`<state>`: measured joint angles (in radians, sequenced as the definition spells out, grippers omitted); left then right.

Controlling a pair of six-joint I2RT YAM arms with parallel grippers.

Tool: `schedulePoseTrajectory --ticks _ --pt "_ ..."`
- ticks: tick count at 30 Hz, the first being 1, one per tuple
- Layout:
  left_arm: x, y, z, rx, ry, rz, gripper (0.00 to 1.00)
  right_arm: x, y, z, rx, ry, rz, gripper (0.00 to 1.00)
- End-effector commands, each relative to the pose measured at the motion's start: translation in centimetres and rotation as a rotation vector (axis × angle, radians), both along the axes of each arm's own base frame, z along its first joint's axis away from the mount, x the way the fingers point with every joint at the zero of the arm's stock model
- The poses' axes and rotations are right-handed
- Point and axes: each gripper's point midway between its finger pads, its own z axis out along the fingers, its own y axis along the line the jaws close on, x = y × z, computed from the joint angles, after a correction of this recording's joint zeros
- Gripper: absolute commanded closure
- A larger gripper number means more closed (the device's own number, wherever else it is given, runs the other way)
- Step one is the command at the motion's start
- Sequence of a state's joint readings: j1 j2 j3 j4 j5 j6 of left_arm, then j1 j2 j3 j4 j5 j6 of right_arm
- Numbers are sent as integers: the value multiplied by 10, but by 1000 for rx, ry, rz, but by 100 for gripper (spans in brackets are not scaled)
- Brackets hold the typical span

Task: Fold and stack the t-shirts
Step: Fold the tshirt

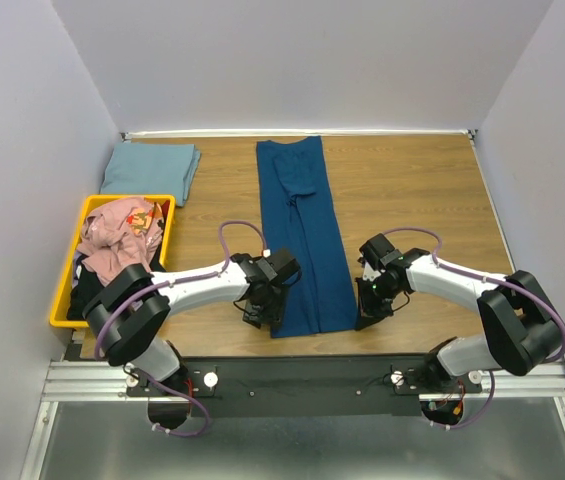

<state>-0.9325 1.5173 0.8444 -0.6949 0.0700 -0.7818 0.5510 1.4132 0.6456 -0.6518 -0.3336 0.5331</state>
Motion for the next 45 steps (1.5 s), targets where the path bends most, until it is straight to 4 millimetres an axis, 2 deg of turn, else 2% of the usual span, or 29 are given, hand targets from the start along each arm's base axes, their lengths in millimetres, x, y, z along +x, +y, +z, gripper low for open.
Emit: schedulePoseTrajectory --ticks 1,8,10,13,15,19,20,21,31,36,40,41,43,44,45 --pt "-2 -9 2 -4 28 -28 45 6 2 2 -5 -42 14 99" --pt "-7 -10 -6 12 62 -55 47 7 1 3 -5 -49 12 99" --pt "-9 -9 -10 18 73 -56 53 7 2 4 -2 -49 8 99" --pt "-10 -10 -12 21 76 -61 55 8 2 5 -1 -57 7 99" --pt "-11 -8 -15 33 87 -68 62 9 2 5 -4 -58 7 99" --pt "-13 -10 -15 42 90 -81 82 9 2 4 -6 -55 7 99" --pt "-13 -10 -15 42 90 -81 94 9 2 4 -6 -55 7 99" --pt "-13 -10 -14 39 87 -81 100 9 2 5 -2 -57 9 99" --pt "-15 -12 4 -6 65 -73 100 5 7 14 29 -54 20 99" --pt "-10 -25 14 -84 40 -72 100 12 10 23 35 -76 29 99" --pt "11 -31 28 -129 -21 -43 100 32 12 33 8 -128 23 99" --pt "20 -31 32 -133 -51 -26 100 36 13 35 2 -139 22 99" --pt "43 -28 40 -164 -108 23 100 57 19 45 -7 -193 21 99" --pt "51 -26 43 -176 -127 39 100 58 17 41 -26 -189 19 99" --pt "61 -27 47 -201 -155 51 100 72 23 50 -20 -227 22 99"
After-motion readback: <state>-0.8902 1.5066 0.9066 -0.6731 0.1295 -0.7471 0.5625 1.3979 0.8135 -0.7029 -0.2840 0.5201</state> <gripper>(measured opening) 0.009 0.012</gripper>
